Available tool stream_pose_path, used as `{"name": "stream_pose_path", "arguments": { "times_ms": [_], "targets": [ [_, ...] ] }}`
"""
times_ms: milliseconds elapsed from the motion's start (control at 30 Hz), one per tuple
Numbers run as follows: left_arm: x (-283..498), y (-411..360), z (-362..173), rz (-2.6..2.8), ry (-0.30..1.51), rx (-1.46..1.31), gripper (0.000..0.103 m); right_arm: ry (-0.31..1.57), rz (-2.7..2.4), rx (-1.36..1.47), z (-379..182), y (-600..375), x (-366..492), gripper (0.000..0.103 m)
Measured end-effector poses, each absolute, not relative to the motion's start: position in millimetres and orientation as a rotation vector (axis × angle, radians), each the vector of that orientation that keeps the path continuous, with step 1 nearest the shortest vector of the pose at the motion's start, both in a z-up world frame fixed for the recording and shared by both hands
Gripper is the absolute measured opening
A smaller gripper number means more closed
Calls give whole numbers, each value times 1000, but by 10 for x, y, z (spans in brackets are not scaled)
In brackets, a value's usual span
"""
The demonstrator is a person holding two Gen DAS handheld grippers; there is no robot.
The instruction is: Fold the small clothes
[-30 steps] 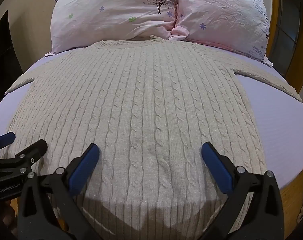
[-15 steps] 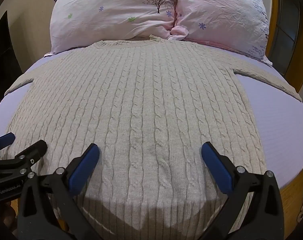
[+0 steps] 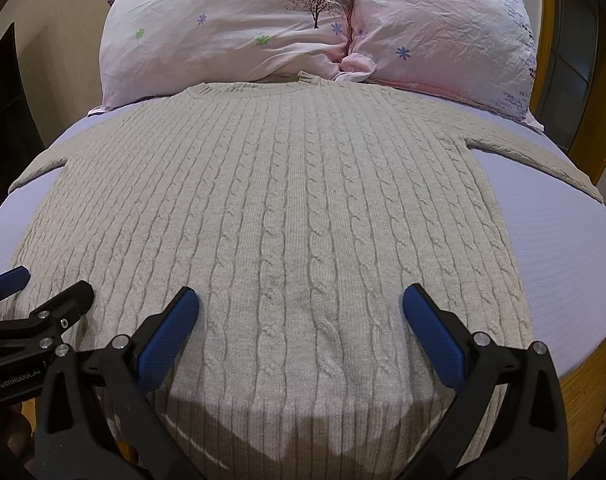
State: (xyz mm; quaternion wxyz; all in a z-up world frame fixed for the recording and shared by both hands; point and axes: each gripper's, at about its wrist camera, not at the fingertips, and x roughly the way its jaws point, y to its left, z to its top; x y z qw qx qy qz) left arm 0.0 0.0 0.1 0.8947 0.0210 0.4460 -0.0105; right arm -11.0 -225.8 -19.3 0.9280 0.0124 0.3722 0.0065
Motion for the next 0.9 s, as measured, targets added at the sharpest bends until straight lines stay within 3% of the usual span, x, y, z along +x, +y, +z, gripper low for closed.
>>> {"name": "stream_pose_path", "arguments": {
  "times_ms": [900],
  "targets": [
    [-1,0,1,-22,924,44,102,761,13,26,-184,-2280,-112,101]
  ]
}}
